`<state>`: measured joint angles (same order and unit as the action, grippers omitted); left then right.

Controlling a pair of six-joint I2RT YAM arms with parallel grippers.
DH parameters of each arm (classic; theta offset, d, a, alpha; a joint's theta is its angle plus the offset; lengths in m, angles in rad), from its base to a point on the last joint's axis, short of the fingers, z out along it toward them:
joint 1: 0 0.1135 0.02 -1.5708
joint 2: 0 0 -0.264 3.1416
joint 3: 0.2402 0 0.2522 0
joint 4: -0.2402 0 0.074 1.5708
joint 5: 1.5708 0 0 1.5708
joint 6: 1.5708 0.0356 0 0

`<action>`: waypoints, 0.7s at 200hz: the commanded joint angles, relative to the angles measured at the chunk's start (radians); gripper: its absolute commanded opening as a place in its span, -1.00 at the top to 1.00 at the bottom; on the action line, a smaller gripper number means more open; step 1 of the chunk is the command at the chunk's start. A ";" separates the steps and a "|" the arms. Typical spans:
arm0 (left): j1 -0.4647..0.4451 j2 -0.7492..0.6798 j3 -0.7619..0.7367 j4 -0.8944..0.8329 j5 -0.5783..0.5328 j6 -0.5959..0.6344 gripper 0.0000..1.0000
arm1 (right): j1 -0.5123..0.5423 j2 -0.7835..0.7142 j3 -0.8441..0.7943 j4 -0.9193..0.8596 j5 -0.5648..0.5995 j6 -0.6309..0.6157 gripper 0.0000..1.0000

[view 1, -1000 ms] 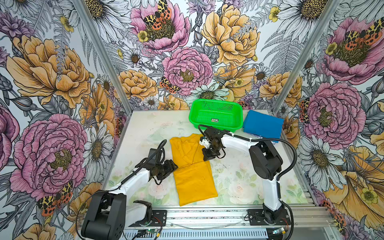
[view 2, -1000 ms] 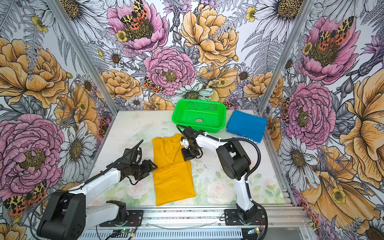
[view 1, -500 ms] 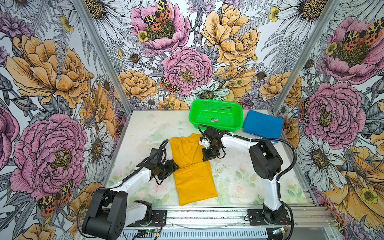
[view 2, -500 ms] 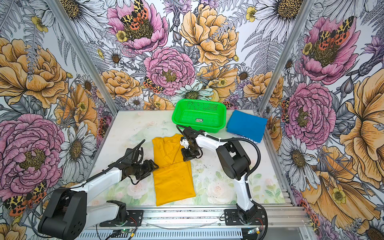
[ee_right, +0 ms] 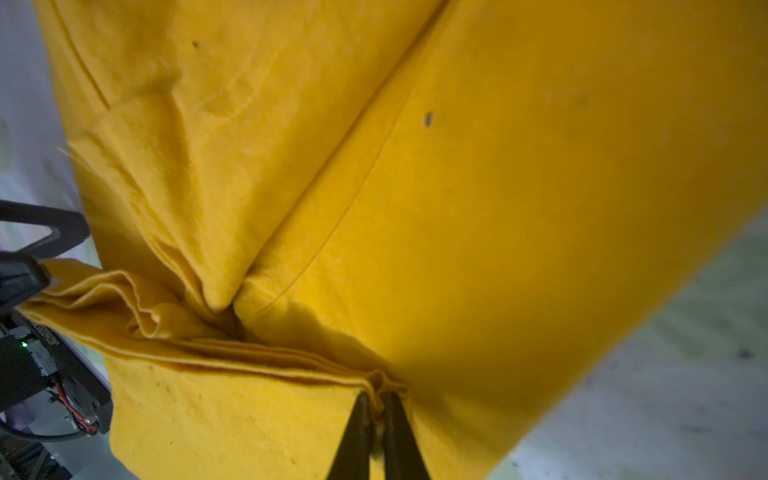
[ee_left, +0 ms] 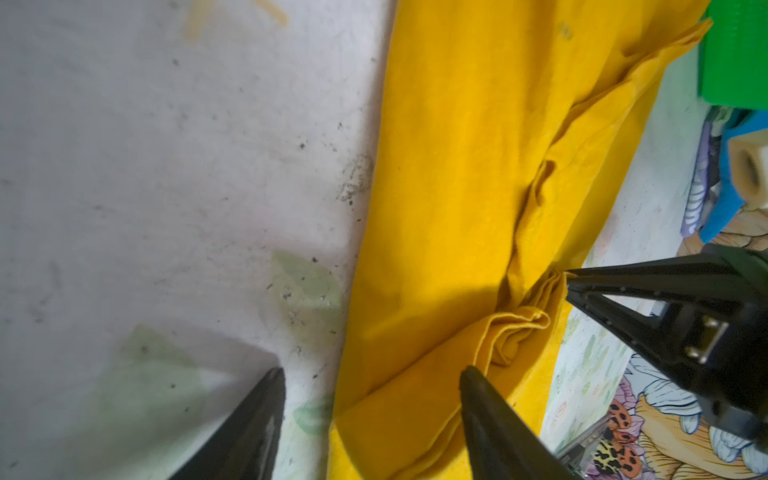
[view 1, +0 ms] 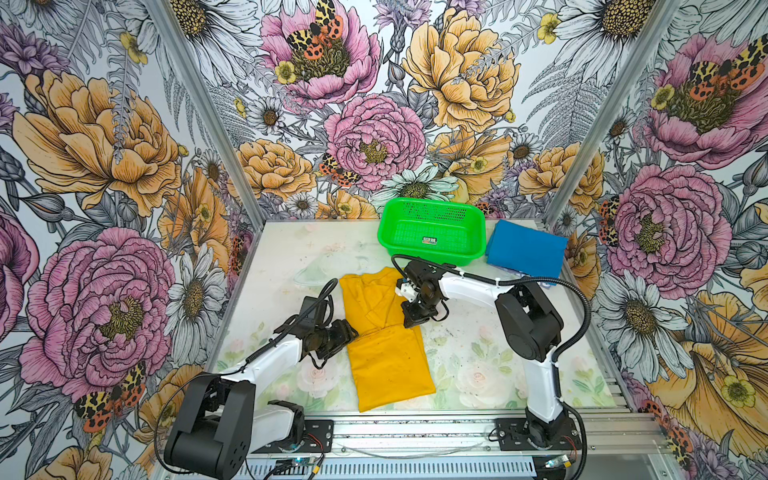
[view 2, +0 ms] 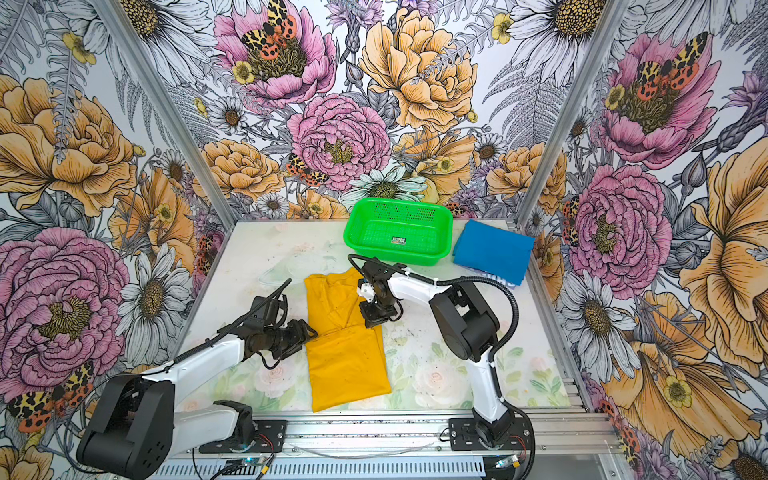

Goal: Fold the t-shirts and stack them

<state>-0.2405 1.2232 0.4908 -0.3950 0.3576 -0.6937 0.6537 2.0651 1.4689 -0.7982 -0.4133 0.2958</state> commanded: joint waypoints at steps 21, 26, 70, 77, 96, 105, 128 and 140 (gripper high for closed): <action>-0.010 0.022 0.031 0.013 -0.011 0.028 0.76 | -0.011 -0.079 -0.051 0.010 0.055 0.028 1.00; -0.010 0.027 0.035 0.015 -0.011 0.031 0.81 | -0.012 -0.091 -0.060 0.008 0.059 0.032 1.00; -0.029 0.058 0.074 0.018 -0.001 0.049 1.00 | -0.014 -0.193 -0.152 0.010 0.089 0.063 1.00; -0.034 0.058 0.079 0.016 0.001 0.047 1.00 | -0.014 -0.207 -0.162 0.009 0.093 0.065 1.00; -0.047 0.057 0.090 0.015 -0.001 0.042 1.00 | -0.019 -0.237 -0.183 0.010 0.104 0.073 1.00; -0.052 0.056 0.095 0.015 -0.004 0.040 1.00 | -0.020 -0.247 -0.187 0.010 0.111 0.074 1.00; -0.053 0.071 0.105 0.015 -0.012 0.042 1.00 | -0.029 -0.239 -0.173 0.010 0.114 0.070 1.00; -0.047 0.080 0.110 0.015 -0.017 0.045 1.00 | -0.034 -0.224 -0.157 0.008 0.117 0.066 1.00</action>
<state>-0.2882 1.2842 0.5747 -0.3943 0.3565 -0.6704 0.6384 1.8484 1.2903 -0.7868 -0.3359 0.3550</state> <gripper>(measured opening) 0.056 0.050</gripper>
